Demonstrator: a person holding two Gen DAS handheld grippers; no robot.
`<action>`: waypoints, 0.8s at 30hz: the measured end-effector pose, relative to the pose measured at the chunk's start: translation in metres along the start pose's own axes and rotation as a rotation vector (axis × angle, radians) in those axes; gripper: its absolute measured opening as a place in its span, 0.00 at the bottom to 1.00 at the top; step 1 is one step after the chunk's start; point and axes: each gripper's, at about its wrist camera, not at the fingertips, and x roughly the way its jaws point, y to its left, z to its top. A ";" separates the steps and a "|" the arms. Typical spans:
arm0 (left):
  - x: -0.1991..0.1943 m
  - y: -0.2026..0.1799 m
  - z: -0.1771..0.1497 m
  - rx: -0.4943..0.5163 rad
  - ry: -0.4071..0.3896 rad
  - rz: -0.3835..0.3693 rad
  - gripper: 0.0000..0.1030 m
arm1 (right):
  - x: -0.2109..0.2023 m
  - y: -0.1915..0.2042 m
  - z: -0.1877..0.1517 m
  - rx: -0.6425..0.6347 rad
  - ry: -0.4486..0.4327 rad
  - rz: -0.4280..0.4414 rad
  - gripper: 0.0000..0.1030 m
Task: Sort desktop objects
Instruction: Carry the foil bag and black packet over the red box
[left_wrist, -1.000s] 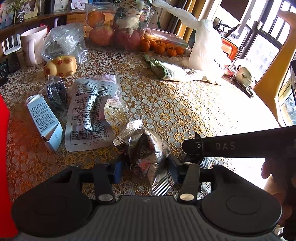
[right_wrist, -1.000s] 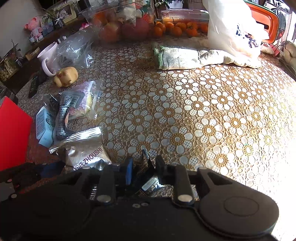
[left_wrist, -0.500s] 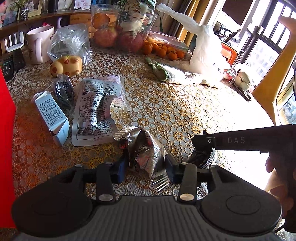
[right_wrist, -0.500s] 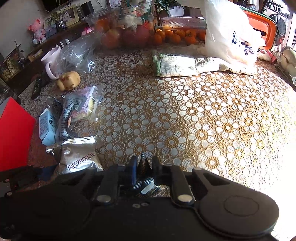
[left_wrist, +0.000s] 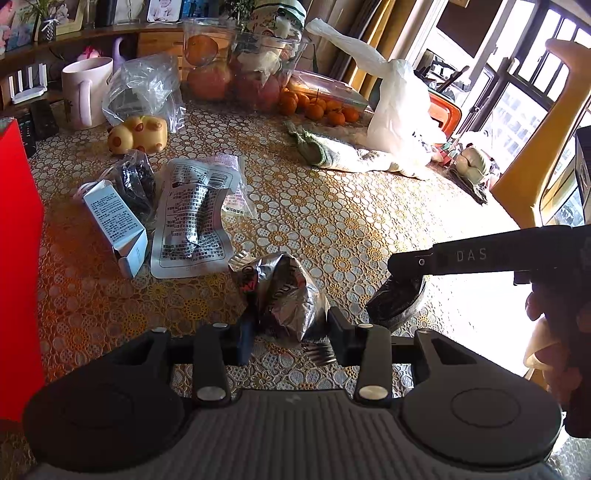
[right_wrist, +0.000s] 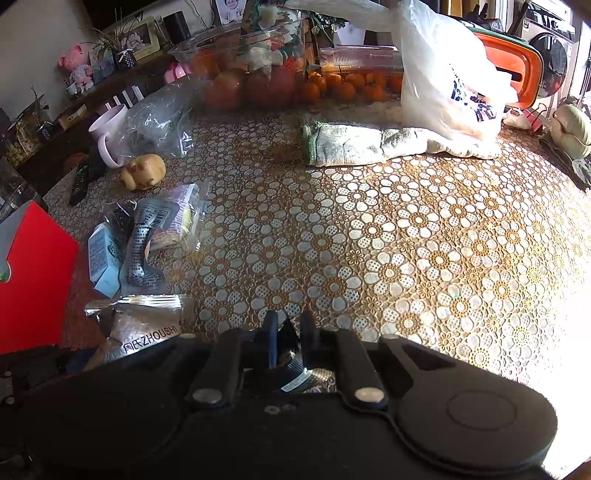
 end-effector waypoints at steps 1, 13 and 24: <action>-0.003 0.000 0.000 0.001 -0.004 -0.001 0.38 | -0.002 0.001 0.000 -0.004 -0.004 0.004 0.09; -0.028 0.000 -0.004 0.010 -0.029 -0.012 0.38 | -0.018 0.002 0.001 -0.018 -0.029 0.010 0.07; -0.065 -0.003 -0.001 0.019 -0.067 -0.058 0.38 | -0.056 0.020 0.009 -0.072 -0.082 0.045 0.07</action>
